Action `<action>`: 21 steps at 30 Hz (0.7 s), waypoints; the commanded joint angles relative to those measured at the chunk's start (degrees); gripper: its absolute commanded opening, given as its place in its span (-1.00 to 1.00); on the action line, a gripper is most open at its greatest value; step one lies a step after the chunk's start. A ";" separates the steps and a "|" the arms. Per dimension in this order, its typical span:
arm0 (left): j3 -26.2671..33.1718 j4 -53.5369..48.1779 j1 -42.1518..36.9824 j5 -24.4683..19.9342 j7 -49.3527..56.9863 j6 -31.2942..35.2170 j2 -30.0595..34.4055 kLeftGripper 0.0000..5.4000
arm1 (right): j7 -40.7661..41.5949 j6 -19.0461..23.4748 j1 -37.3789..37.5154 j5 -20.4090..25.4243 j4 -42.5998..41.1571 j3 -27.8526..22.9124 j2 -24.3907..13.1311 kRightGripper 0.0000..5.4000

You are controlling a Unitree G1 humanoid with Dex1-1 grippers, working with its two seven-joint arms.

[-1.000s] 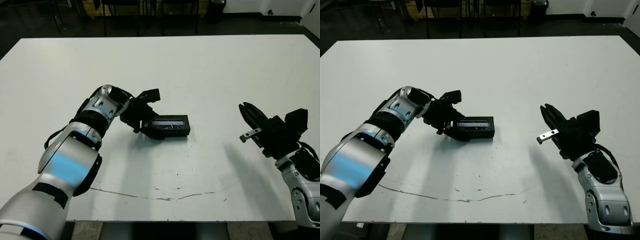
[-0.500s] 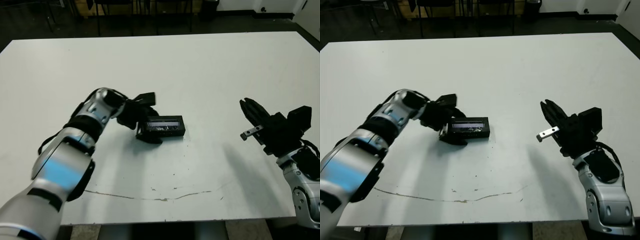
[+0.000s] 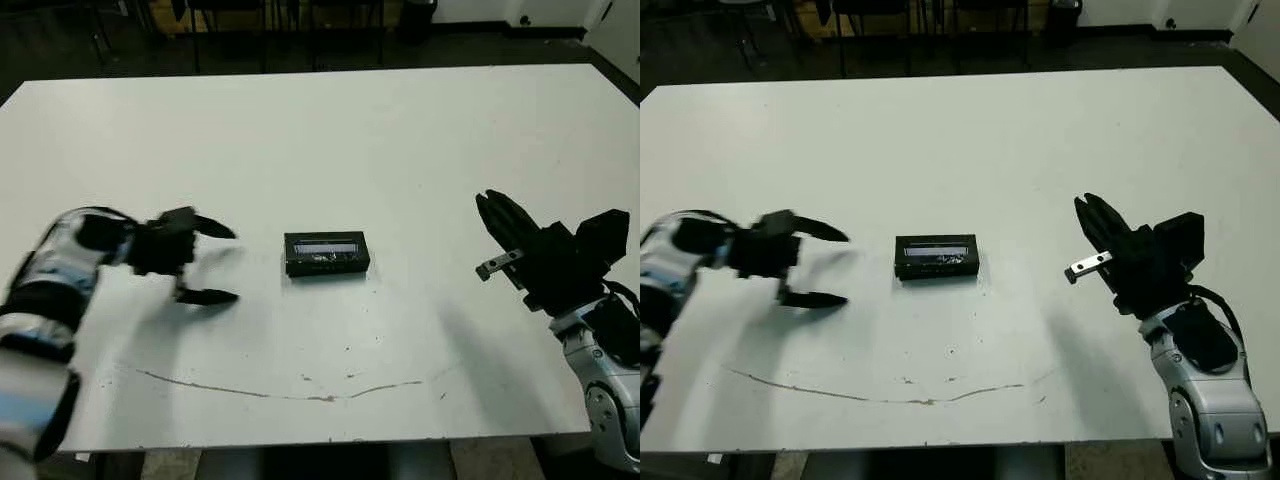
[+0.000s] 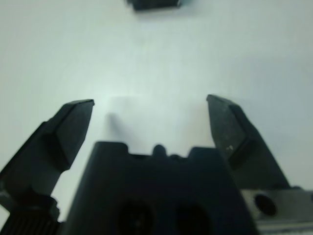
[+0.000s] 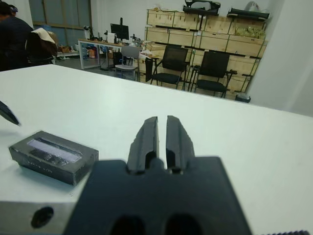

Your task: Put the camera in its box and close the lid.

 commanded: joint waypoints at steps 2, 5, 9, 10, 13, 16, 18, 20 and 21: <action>11.44 -18.10 11.74 -7.19 14.34 15.46 0.49 0.89 | 0.62 -2.56 -0.13 -1.85 3.58 0.48 0.02 -1.00; 18.69 -38.04 18.35 -12.43 30.40 22.58 -6.57 0.69 | 0.89 -4.84 -0.27 -2.34 4.85 0.82 0.57 -1.00; 17.55 -58.52 21.55 -15.25 43.36 30.29 -14.89 0.41 | 1.54 -7.58 -0.80 -2.88 6.79 1.26 0.28 -1.00; 16.03 -61.90 21.46 -15.07 45.68 32.08 -16.68 0.33 | 1.30 -7.49 -0.85 -2.94 6.85 1.35 0.27 -1.00; 11.46 -67.79 20.50 -12.80 52.36 37.30 -21.69 0.11 | 0.51 -8.06 -0.80 -3.19 7.16 1.61 0.80 -1.00; 6.52 -70.50 18.69 -10.28 59.73 43.99 -27.43 -0.10 | 1.19 -10.64 -1.14 -2.74 8.84 1.74 1.70 -1.00; 3.28 -70.59 17.66 -8.15 63.65 47.34 -30.85 -0.24 | 0.82 -10.81 -1.04 -3.11 8.61 1.86 1.86 -1.00; 0.85 -69.84 17.38 -6.66 65.98 49.19 -33.48 -0.39 | 0.51 -10.91 -0.94 -3.51 8.44 1.90 1.94 -1.00; -0.35 -69.07 17.45 -6.02 66.71 49.62 -34.66 -0.45 | 0.51 -10.98 -0.96 -3.52 8.57 1.85 2.01 -1.00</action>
